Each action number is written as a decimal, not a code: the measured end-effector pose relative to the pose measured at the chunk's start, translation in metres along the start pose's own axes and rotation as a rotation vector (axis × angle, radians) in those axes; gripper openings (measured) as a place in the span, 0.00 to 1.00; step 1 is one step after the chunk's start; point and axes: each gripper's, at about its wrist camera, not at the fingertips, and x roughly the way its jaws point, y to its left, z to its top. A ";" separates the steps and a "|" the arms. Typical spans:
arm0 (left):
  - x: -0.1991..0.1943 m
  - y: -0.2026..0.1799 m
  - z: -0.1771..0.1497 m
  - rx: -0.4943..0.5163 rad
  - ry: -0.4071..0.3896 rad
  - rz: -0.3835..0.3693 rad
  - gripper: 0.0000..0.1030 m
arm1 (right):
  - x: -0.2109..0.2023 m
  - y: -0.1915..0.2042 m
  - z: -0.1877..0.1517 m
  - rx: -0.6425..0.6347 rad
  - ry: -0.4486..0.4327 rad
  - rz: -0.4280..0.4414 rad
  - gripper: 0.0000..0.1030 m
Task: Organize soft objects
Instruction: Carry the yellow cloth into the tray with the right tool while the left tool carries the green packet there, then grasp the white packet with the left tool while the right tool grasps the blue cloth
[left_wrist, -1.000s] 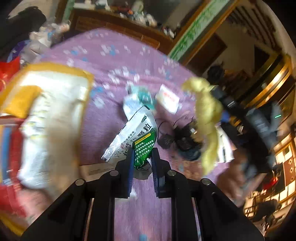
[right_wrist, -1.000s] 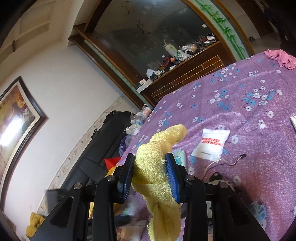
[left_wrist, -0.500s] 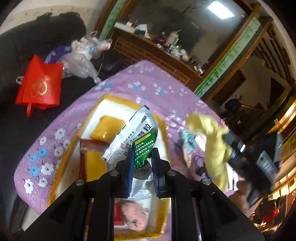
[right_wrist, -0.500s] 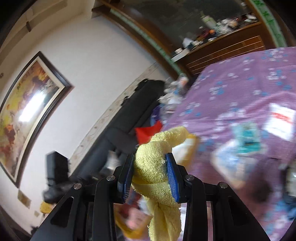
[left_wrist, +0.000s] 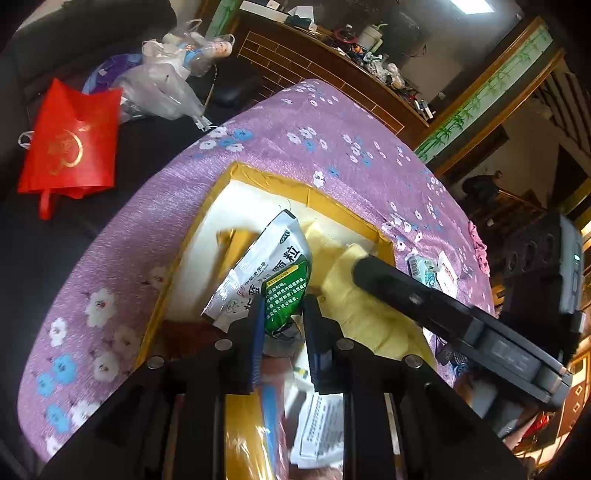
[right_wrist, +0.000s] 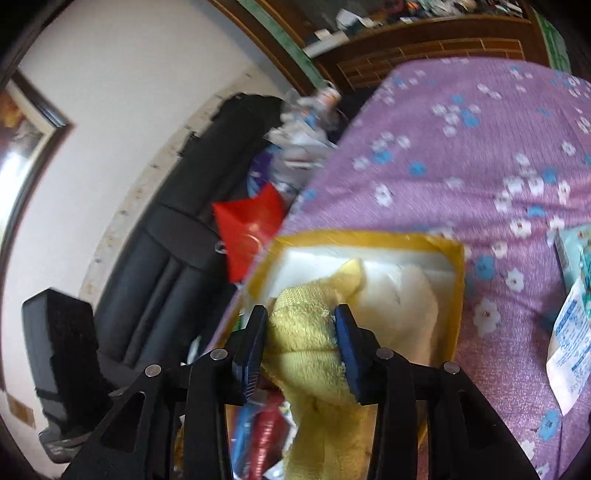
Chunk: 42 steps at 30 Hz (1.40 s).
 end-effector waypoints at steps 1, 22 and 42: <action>0.001 0.003 -0.001 -0.009 0.006 -0.011 0.20 | -0.002 0.002 0.000 -0.004 -0.003 0.013 0.42; -0.026 -0.146 -0.139 0.337 0.019 0.033 0.63 | -0.207 -0.123 -0.178 0.191 -0.212 0.060 0.72; 0.051 -0.187 -0.146 0.422 0.123 0.321 0.63 | -0.252 -0.169 -0.213 0.290 -0.260 -0.061 0.72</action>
